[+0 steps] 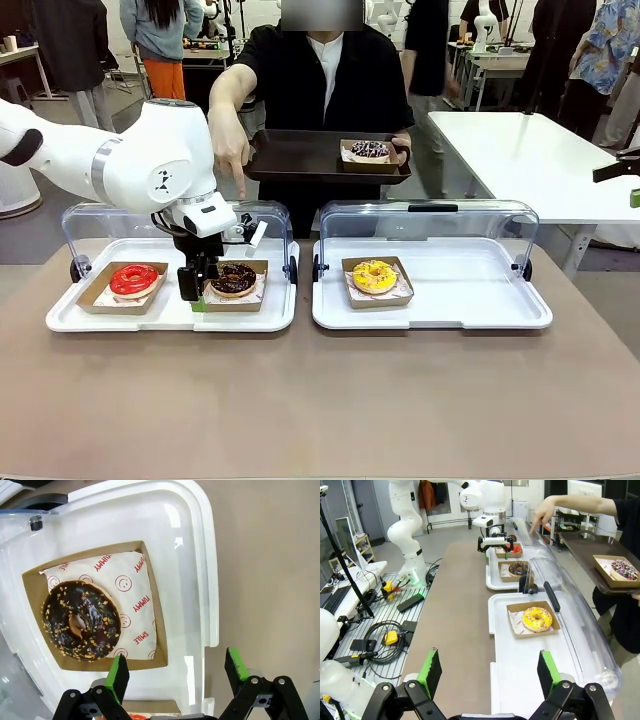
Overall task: Provide the desired donut to the person.
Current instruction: Pick up and lift the Paper togo box containing the Donut pointed at by the person.
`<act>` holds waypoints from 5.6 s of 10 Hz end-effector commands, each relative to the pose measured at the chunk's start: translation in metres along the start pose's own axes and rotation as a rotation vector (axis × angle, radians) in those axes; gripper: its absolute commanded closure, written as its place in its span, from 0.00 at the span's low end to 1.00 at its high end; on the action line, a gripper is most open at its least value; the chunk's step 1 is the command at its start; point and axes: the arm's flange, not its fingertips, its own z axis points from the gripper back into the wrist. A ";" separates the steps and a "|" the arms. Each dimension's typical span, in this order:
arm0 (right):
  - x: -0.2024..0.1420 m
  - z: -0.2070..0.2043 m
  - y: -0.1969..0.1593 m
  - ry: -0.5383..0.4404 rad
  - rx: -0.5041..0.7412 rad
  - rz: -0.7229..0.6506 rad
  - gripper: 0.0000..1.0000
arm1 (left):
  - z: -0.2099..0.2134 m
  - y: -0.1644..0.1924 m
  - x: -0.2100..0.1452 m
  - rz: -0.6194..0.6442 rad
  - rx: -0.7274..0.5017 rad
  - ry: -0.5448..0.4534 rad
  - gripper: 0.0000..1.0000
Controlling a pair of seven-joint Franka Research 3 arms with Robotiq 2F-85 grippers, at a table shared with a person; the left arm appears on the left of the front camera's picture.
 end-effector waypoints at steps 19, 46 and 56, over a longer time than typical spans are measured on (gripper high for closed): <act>0.000 0.000 -0.001 0.001 -0.005 0.000 0.00 | -0.029 0.024 -0.006 0.088 0.021 0.005 0.00; 0.000 0.000 -0.001 0.001 -0.005 0.000 0.00 | -0.030 0.030 -0.020 0.057 -0.032 0.035 1.00; 0.000 0.000 -0.001 0.001 -0.005 0.000 0.00 | 0.070 -0.043 -0.048 -0.031 -0.075 0.006 1.00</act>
